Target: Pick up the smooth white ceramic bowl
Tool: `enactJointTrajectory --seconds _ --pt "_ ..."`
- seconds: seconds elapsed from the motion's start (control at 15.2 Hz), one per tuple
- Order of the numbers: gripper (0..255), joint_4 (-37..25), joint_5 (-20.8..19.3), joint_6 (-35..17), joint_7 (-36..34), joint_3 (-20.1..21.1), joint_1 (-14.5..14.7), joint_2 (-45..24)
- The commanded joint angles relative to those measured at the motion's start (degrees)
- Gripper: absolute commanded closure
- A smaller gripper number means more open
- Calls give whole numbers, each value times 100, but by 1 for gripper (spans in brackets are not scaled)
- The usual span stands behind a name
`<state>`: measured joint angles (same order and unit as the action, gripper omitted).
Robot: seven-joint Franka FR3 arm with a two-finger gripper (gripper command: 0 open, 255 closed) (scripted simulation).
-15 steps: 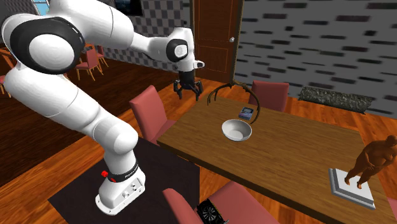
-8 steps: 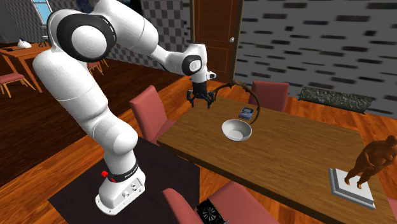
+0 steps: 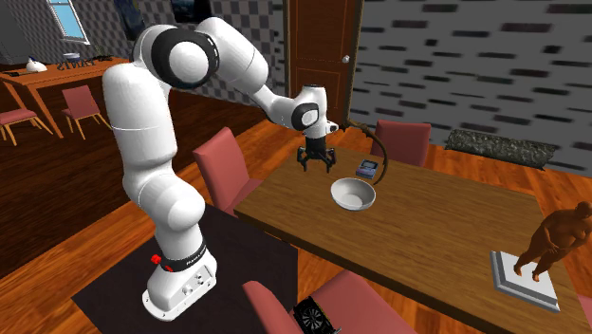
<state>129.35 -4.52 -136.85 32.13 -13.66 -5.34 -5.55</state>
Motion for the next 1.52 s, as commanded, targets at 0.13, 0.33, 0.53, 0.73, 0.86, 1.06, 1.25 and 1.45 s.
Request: enactJointTrajectory --seconds 0.13,0.33,0.53,0.73,0.86,1.06,1.25,1.45 --pt "0 -591 289 -383 373 11 -154 -931" --pt "0 -1118 484 -558 615 77 -312 -1602" --pt "0 -1360 565 -670 709 127 -397 -1942" --pt "0 -1358 605 -846 724 156 -421 -2118" --pt "0 -1363 632 -961 734 177 -438 -2239" --pt "0 -1370 653 -1050 742 195 -452 -2336" --pt "255 -1385 654 -1035 747 194 -457 -2336" --pt "255 -1385 653 -1035 747 194 -457 -2336"
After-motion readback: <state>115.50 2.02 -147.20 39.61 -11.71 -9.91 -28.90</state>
